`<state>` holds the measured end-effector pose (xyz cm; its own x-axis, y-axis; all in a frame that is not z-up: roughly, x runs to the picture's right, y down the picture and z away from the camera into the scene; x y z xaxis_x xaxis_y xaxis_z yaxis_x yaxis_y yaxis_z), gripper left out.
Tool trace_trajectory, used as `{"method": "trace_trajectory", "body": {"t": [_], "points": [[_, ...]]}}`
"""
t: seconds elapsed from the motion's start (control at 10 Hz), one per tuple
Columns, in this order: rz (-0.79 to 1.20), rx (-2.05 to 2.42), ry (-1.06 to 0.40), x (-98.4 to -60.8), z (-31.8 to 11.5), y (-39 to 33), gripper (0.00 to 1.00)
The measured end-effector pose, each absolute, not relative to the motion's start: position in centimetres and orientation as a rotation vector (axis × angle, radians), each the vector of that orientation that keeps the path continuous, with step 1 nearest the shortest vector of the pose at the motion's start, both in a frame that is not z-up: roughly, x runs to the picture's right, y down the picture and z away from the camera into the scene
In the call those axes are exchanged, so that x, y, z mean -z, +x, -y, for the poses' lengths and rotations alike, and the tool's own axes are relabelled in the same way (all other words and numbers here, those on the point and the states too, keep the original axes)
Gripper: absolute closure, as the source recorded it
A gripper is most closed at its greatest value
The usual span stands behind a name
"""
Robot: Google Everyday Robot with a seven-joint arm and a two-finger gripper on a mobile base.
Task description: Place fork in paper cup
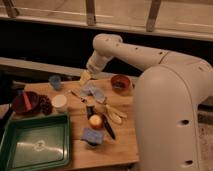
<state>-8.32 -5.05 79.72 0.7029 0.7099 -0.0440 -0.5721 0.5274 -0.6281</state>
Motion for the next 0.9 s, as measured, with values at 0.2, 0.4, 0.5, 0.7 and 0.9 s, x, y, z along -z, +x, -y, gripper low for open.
{"method": "trace_trajectory", "body": {"t": [0.2, 0.4, 0.5, 0.7, 0.9], "points": [[0.226, -0.778, -0.665, -81.0, 2.1, -9.9, 0.2], [0.225, -0.779, -0.674, -83.3, -0.5, -12.3, 0.2], [0.226, -0.776, -0.679, -84.0, -0.8, -13.4, 0.2], [0.224, -0.762, -0.697, -86.1, -1.5, -16.1, 0.2], [0.209, -0.745, -0.706, -87.5, -2.0, -17.1, 0.2]]}}
